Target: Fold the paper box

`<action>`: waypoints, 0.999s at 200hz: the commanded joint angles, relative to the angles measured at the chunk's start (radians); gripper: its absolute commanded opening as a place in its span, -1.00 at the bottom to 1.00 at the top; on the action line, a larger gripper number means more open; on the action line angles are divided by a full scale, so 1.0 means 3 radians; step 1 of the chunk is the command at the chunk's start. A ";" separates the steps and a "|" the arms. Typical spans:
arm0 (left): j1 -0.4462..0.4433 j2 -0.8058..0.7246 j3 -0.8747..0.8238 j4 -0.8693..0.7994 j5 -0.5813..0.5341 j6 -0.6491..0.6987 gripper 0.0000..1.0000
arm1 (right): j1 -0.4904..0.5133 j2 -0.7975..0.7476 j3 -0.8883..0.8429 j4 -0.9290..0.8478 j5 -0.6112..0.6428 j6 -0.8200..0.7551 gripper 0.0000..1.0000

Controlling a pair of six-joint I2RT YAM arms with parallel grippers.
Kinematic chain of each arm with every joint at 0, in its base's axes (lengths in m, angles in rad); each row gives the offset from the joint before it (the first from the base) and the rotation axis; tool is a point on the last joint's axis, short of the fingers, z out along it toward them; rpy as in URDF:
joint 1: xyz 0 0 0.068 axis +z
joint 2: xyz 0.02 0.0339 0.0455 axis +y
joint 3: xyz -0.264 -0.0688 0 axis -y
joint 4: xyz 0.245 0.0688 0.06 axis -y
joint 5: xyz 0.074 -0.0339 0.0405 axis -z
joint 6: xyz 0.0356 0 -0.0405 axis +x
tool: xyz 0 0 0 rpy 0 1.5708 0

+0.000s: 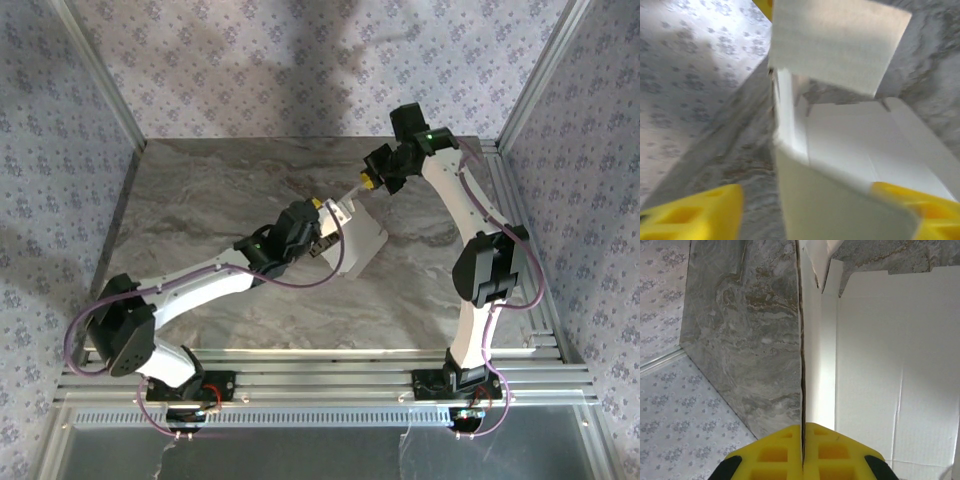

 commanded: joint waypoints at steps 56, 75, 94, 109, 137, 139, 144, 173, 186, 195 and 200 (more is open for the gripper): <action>0.0008 0.0291 0.0304 0.0370 -0.1353 -0.0252 -0.74 | 0.0314 -0.0324 -0.0148 -0.0413 0.0534 0.1437 -1.00; 0.0062 0.0315 0.0334 0.0366 -0.1423 -0.0325 -0.85 | 0.0484 -0.0403 -0.0072 -0.0768 0.0808 0.1882 -1.00; 0.0118 0.0340 0.0359 0.0386 -0.1516 -0.0373 -0.82 | 0.0592 -0.0398 0.0062 -0.1056 0.0858 0.2171 -1.00; 0.0183 0.0336 0.0376 0.0367 -0.1527 -0.0479 -0.73 | 0.0626 -0.0376 0.0152 -0.1170 0.0854 0.2281 -1.00; 0.0315 0.0159 0.0358 0.0228 -0.1252 -0.0878 -0.10 | 0.0630 -0.0380 0.0177 -0.1173 0.0842 0.2347 -1.00; 0.0319 0.0139 0.0356 0.0211 -0.1219 -0.0916 -0.02 | 0.0628 -0.0381 0.0173 -0.1169 0.0846 0.2347 -1.00; 0.0343 0.0073 0.0351 0.0179 -0.1128 -0.1002 0.18 | 0.0619 -0.0386 0.0163 -0.1157 0.0854 0.2352 -1.00; 0.0603 -0.0425 0.0346 -0.0268 -0.0038 -0.1697 0.60 | 0.0536 -0.0396 0.0154 -0.1136 0.0968 0.2318 -1.00; 0.0856 -0.0579 0.0445 -0.0646 0.0646 -0.2189 0.58 | 0.0496 -0.0405 0.0089 -0.1021 0.0968 0.2252 -1.00; 0.1000 -0.0651 0.0519 -0.0865 0.0992 -0.2473 0.58 | 0.0475 -0.0412 0.0049 -0.0971 0.0961 0.2221 -1.00; 0.1059 -0.0690 0.0541 -0.0944 0.1185 -0.2578 0.58 | 0.0464 -0.0412 0.0026 -0.0932 0.0957 0.2201 -1.00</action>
